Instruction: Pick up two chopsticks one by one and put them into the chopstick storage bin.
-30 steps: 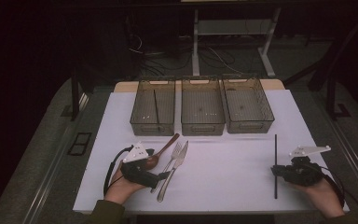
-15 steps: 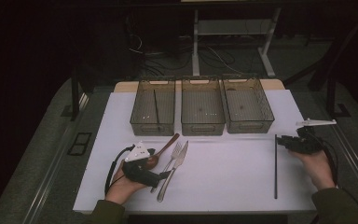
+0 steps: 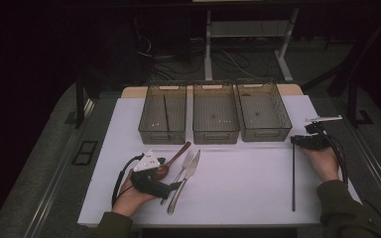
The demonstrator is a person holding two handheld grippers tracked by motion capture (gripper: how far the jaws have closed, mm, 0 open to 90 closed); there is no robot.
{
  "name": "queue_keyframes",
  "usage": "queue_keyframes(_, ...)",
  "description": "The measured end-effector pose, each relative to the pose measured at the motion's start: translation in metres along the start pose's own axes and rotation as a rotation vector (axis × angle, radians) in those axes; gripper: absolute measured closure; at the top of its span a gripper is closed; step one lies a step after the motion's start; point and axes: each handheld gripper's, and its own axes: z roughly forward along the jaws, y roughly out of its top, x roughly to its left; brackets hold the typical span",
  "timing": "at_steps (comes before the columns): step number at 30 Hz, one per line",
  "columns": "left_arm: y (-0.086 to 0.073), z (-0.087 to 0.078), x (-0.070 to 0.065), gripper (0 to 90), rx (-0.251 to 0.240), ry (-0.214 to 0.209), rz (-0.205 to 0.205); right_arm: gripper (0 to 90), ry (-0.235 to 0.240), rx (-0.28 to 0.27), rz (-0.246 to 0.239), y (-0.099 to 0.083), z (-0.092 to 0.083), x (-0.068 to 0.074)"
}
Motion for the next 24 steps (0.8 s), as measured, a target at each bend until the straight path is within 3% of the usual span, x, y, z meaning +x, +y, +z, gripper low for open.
queue_keyframes(9,-0.0001,0.0003,-0.0003,0.0,0.001,0.004,0.004,79.9,0.005,0.033,0.014,-0.0016,0.0023,-0.0005)
queue_keyframes(24,0.0001,-0.0011,-0.0001,0.0,0.0,0.005,0.005,85.4,0.031,0.051,-0.019,-0.0019,0.0022,0.0086)
